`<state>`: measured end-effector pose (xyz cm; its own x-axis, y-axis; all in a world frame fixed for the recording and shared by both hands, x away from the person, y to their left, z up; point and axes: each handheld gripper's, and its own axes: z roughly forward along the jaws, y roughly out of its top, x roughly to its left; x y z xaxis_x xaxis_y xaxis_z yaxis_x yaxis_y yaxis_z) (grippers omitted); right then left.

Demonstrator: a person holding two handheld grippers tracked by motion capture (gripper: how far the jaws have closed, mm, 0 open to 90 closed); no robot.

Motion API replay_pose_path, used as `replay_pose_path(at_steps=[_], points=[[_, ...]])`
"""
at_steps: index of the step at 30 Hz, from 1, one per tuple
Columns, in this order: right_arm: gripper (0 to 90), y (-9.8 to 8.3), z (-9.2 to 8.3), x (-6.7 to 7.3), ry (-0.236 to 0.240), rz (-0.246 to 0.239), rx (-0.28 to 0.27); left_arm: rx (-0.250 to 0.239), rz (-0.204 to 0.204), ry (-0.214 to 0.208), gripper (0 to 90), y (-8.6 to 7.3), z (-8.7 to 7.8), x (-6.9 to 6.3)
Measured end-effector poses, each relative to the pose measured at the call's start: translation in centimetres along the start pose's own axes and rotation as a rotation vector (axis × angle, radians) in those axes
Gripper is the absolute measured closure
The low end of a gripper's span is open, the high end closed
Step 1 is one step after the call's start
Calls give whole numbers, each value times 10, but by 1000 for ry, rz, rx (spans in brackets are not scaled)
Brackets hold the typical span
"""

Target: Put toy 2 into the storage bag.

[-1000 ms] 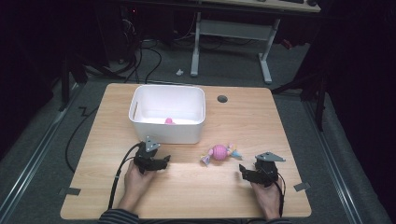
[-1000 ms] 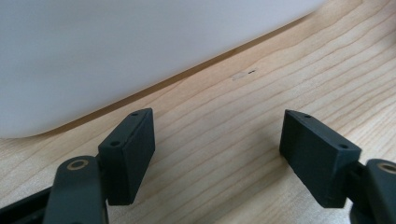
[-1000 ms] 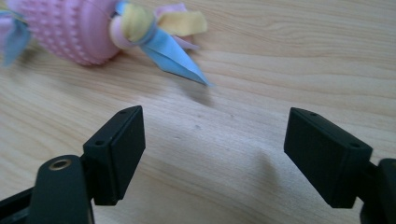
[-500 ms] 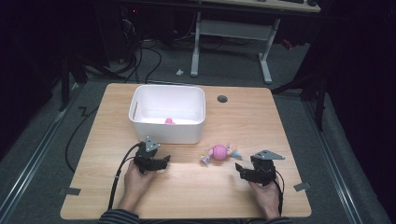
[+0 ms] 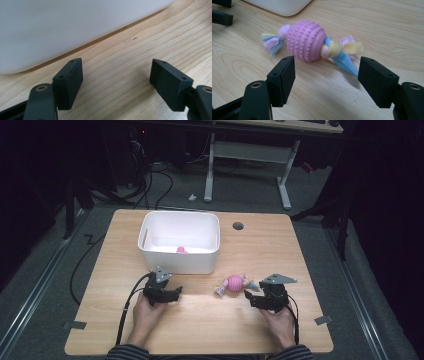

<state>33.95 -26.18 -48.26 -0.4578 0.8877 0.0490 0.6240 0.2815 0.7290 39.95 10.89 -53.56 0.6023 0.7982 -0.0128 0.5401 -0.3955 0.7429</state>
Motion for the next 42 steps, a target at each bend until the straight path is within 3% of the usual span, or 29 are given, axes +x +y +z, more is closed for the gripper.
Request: replay_pose_path(at_steps=[18, 25, 42], points=[[270, 31, 19, 9, 30, -69, 40, 0, 0, 0, 269, 0, 0, 0], [266, 40, 32, 11, 79, -80, 63, 1, 0, 1, 268, 0, 0, 0], [260, 43, 56, 13, 58, -104, 143, 0, 0, 0, 269, 0, 0, 0]])
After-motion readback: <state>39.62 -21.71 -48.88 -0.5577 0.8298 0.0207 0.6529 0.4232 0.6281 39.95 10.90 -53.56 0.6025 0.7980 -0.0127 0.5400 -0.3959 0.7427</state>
